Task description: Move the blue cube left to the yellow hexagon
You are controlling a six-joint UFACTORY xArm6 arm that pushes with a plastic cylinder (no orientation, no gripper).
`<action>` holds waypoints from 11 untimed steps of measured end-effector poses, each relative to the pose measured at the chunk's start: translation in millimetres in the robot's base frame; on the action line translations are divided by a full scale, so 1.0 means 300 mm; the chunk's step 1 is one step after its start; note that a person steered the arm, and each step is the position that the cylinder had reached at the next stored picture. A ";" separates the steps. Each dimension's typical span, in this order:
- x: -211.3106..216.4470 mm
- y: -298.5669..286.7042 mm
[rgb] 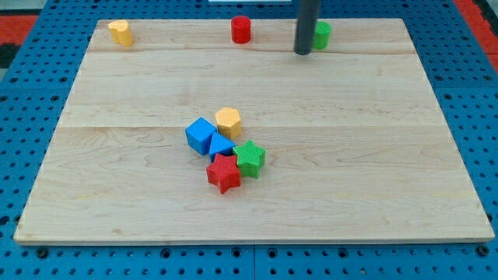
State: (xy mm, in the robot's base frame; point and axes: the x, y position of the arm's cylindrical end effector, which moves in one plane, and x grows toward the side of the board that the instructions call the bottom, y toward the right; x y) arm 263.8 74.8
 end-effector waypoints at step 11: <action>0.736 -0.639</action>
